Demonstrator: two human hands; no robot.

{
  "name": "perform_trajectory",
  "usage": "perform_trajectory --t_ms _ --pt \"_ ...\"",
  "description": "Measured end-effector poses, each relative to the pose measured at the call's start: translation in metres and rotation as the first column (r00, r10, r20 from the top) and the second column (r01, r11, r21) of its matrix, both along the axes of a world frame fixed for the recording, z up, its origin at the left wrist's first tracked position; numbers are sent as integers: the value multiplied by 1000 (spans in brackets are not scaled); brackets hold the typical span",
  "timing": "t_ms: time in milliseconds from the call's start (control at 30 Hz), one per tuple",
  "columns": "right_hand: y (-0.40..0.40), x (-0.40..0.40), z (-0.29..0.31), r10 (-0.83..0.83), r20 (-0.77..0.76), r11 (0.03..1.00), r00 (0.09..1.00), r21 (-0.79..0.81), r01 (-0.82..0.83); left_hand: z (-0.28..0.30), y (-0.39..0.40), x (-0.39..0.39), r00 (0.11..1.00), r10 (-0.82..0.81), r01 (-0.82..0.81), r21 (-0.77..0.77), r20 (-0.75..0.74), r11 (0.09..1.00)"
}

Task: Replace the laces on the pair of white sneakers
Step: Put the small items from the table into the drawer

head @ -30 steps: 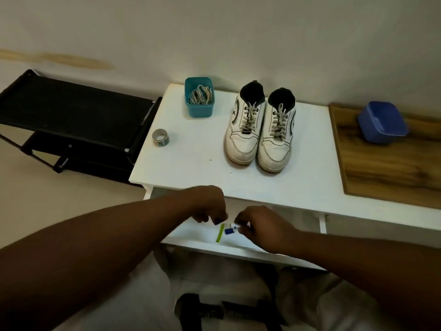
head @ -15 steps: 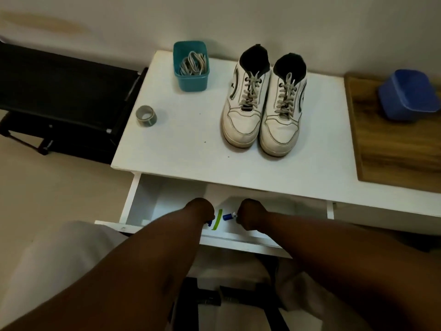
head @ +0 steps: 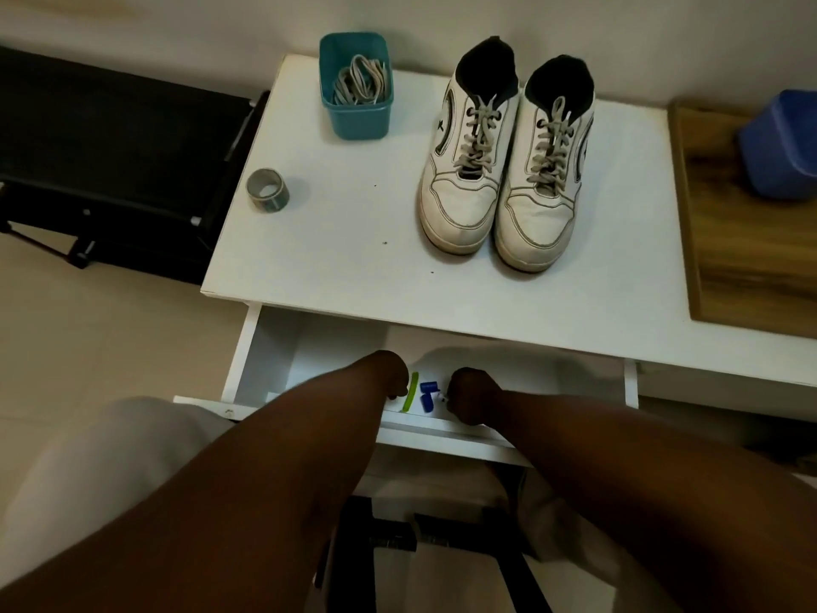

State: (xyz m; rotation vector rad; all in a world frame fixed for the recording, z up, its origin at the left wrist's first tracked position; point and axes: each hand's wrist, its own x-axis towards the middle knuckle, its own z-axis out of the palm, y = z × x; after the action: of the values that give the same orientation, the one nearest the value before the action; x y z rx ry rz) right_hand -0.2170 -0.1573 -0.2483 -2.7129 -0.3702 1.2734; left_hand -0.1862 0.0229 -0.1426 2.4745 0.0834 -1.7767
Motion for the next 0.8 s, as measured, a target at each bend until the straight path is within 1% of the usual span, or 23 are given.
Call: perform_trajectory --t_ms 33,67,100,167,200,300,400,467,500,567,600,633,667,700,733,800 --pt "1 1 5 -32 -17 999 999 18 32 -1 1 -1 1000 -11 11 -2 -17 1000" --pt "5 1 14 -9 -36 999 999 38 10 -1 2 -2 999 -24 24 -18 -24 1000" --pt "5 1 19 -18 -24 998 1000 56 20 2 2 -1 999 -40 40 -30 -26 999" --pt "3 2 20 -15 11 996 1000 84 14 9 2 0 999 -54 54 -34 5 998" --pt "4 2 30 1 34 995 999 97 -4 14 3 0 997 -64 65 -37 38 997" --pt "-3 2 55 -21 92 987 996 160 7 39 4 -1 984 -119 121 -12 131 993" --pt "-4 2 94 -81 149 957 986 288 35 76 5 0 971 -125 134 -34 204 990" --pt "2 -1 123 -122 196 919 973 393 36 106 6 -1 955 -160 180 -57 249 982" --pt "7 -2 138 -123 221 894 967 447 12 120 8 0 948 -176 200 -67 264 978" --pt "19 -4 166 -92 306 846 948 526 -88 152 15 5 944 -202 224 -59 261 973" --pt "26 -5 179 -73 359 821 931 551 -148 163 22 8 949 -172 193 -58 265 979" --pt "34 -4 191 -75 413 793 907 576 -197 173 33 14 947 -111 138 -72 302 988" --pt "42 -2 201 -108 455 769 884 602 -216 182 44 20 923 -44 85 -91 382 992" --pt "50 2 210 -172 479 746 861 634 -204 190 57 27 869 6 50 -101 495 994" --pt "58 8 217 -243 495 724 835 665 -184 195 71 34 785 52 13 -100 617 995" --pt "74 22 229 -351 511 677 785 717 -164 199 97 45 557 168 -119 -122 813 985"
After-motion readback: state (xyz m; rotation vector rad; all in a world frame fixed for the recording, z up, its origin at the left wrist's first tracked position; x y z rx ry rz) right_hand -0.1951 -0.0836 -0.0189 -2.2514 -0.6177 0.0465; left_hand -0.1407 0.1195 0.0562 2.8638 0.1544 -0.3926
